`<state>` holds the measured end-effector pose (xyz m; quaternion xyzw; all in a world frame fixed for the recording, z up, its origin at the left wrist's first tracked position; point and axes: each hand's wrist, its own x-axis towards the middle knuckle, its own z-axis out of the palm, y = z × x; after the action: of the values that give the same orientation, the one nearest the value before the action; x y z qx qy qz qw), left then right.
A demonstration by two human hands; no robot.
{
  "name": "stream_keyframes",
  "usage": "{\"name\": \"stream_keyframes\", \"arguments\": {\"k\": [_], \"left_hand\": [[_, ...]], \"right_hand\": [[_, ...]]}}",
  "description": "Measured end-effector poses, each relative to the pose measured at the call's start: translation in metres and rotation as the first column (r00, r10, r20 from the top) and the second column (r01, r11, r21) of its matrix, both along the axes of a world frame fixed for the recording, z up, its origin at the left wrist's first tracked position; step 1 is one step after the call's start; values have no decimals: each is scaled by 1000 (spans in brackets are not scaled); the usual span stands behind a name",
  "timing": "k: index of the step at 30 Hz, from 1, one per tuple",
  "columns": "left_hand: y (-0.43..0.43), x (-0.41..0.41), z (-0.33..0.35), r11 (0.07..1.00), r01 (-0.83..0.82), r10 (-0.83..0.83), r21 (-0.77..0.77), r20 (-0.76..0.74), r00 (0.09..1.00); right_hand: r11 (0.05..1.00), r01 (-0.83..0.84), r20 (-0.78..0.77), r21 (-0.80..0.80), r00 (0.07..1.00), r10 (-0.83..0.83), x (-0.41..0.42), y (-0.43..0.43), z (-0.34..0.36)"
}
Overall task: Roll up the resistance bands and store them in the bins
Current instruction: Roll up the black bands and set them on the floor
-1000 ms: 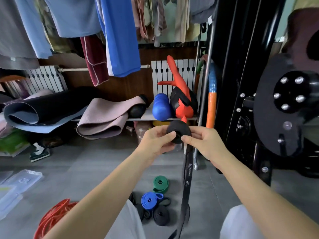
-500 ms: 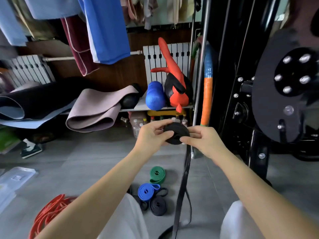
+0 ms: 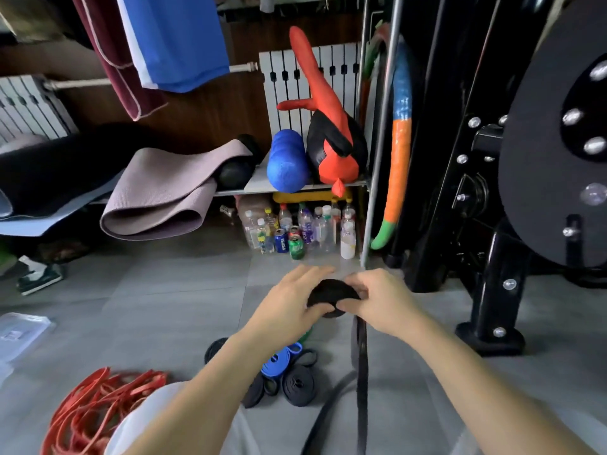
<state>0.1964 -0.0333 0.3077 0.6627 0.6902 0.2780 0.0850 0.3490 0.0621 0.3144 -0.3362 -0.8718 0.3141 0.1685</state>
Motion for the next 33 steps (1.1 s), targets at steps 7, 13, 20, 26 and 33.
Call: {"name": "stream_keyframes", "arguments": {"k": [7,13,20,26,33], "left_hand": [[16,-9,-2,989,-131,102,71,314,944],[14,-16,6,966,-226,34,129,799,600],[8,-24,7,982,-169,-36,86,960,278],[-2,-30,-3,991,-113,109,71,59,992],[-3,-27,-2,982,-174,117,78,470,875]], "right_hand": [[990,54,-182,-132,980,-78,-12,13,-2],[957,-33,-352,-287,933,-73,-14,18,5],[943,-83,-473,-322,877,-84,-23,7,0],[986,9,-123,-165,992,-30,-25,8,-10],[970,-28,-309,-240,950,-49,-22,4,-2]]}}
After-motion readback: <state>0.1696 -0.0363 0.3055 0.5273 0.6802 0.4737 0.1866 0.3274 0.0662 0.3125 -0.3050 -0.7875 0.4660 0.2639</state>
